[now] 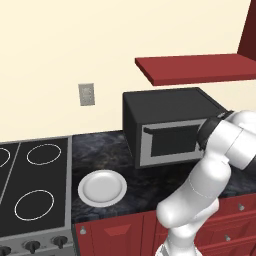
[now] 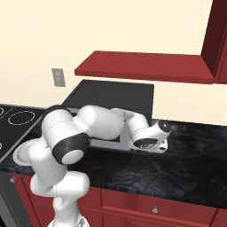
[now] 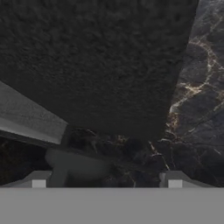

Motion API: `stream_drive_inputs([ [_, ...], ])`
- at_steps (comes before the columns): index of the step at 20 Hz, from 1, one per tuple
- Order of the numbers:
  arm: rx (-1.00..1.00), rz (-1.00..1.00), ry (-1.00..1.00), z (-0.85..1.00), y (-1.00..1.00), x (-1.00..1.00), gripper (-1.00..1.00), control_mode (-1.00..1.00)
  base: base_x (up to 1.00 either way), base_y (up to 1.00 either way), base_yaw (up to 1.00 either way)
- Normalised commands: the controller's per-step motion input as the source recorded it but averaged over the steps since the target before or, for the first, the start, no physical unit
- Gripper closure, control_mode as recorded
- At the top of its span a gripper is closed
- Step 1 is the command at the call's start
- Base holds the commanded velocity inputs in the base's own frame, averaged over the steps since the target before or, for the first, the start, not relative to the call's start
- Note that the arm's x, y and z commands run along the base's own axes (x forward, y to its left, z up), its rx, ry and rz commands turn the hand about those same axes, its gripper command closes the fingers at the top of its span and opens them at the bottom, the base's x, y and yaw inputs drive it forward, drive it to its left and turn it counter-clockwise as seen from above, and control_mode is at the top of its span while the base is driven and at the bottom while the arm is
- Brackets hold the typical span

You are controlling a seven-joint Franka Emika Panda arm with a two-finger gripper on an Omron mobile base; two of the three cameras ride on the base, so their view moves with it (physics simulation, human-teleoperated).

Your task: Pick up the bagel from the plate, place it on the toaster oven rack, close the door, and set the timer.

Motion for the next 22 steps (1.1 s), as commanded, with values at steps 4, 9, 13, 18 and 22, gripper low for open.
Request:
stream_drive_inputs([
  [4,0.17,0.00,0.00,0.00,-0.18,0.15,1.00,-1.00,0.00,0.00,0.00],
  [9,0.22,0.00,0.00,0.06,-0.32,0.18,1.00,-1.00,0.00,0.00,0.00],
  [13,0.24,0.00,0.00,0.05,-0.43,0.19,1.00,-1.00,0.00,0.00,0.00],
  [18,0.24,0.00,0.02,0.00,-0.52,0.15,1.00,-1.00,0.00,0.00,0.00],
  [22,0.27,0.00,0.06,0.00,-0.54,0.12,1.00,-1.00,0.00,0.00,0.00],
])
